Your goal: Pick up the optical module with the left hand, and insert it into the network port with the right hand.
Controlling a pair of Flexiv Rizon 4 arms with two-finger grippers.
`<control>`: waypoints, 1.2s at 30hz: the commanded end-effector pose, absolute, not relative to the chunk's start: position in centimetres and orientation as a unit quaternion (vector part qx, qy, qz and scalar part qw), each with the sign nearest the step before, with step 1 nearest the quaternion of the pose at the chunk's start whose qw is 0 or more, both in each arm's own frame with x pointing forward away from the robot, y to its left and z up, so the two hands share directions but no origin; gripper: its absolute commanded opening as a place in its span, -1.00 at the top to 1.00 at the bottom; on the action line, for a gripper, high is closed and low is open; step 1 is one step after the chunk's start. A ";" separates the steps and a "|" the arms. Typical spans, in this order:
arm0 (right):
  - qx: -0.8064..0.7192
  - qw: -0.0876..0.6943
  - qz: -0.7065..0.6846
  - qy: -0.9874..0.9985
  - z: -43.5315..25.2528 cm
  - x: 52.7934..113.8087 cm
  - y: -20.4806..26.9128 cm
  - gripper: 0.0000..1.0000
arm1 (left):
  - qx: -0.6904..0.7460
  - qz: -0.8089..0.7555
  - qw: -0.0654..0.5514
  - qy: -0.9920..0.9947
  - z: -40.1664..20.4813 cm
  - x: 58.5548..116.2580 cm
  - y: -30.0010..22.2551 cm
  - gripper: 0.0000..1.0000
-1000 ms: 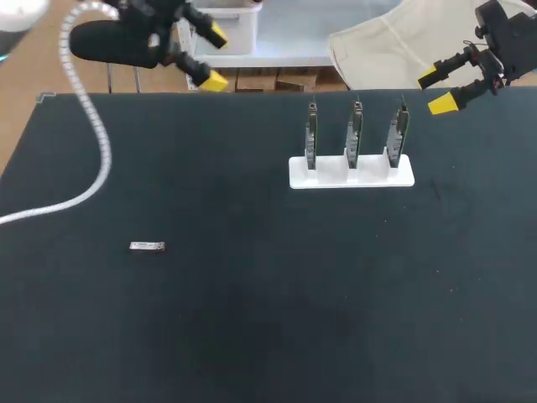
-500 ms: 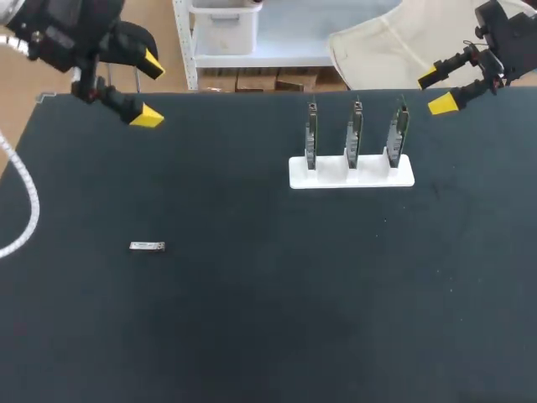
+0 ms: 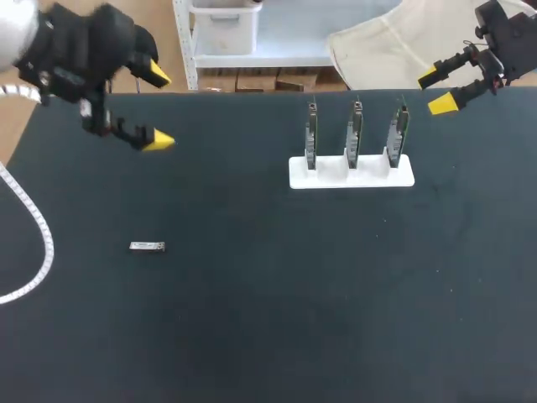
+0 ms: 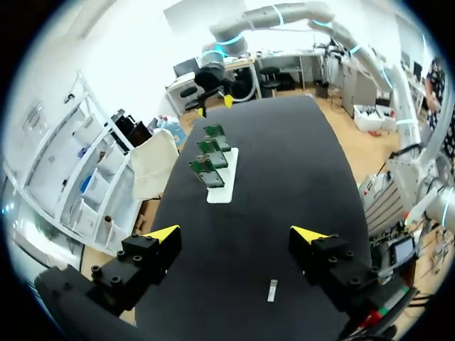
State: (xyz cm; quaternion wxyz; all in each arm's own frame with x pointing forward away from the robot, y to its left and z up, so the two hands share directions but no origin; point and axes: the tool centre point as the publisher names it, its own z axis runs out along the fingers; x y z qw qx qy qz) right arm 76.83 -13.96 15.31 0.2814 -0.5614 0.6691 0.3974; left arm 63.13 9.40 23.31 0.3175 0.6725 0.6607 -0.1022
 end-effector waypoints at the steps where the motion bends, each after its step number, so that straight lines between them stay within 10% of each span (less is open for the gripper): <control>1: -0.561 0.282 0.397 0.669 15.3 76.7 -13.9 -1.00 | 0.728 -0.059 0.227 0.644 21.6 62.2 8.5 -1.00; 36: -0.561 0.282 0.397 0.669 15.3 76.7 -13.9 -1.00 | 0.680 -0.037 0.033 0.731 7.9 57.8 18.1 -1.00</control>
